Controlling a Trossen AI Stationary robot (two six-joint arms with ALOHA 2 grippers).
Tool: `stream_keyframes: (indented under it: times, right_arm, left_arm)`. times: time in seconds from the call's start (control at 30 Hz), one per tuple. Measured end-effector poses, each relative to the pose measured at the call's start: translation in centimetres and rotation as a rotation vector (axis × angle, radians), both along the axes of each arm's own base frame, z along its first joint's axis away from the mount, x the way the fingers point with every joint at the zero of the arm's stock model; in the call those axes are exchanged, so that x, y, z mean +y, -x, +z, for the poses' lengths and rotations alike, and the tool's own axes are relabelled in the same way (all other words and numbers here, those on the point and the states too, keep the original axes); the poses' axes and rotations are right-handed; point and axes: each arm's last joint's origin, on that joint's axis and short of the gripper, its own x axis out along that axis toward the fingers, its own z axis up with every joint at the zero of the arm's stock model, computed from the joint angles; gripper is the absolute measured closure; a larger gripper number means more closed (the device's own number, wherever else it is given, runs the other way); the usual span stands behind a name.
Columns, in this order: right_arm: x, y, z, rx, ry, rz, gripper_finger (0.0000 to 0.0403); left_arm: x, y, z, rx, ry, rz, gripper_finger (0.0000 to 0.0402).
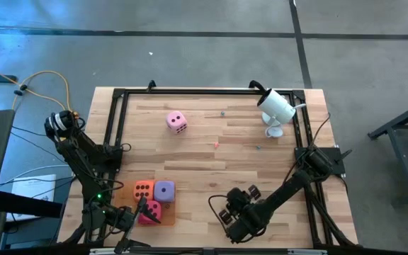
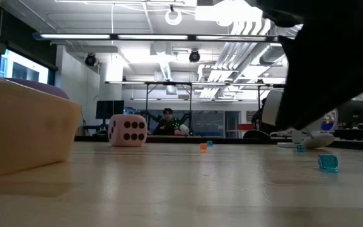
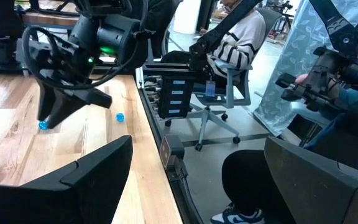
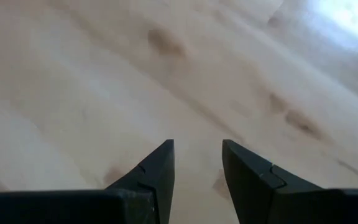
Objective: Pick & Place Dice
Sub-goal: Put the small blue dice into the orange bin
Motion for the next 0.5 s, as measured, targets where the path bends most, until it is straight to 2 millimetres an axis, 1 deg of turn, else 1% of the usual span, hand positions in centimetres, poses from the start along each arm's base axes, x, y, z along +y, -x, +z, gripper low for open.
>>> stream_keyframes:
  times: [0.17,0.33,0.5]
  right_arm:
    - [0.0,-0.1,0.0,-0.007,0.022,0.029,0.0279]
    - [0.3,-0.8,0.0,-0.006,0.012,0.117,0.0279]
    - [0.0,-1.3,0.0,-0.002,-0.025,0.115,0.0279]
  left_arm:
    - [0.0,0.0,0.0,0.0,0.0,0.0,0.0047]
    - [0.0,0.0,0.0,0.0,0.0,0.0,0.0047]
    - [0.0,0.0,0.0,0.0,0.0,0.0,0.0047]
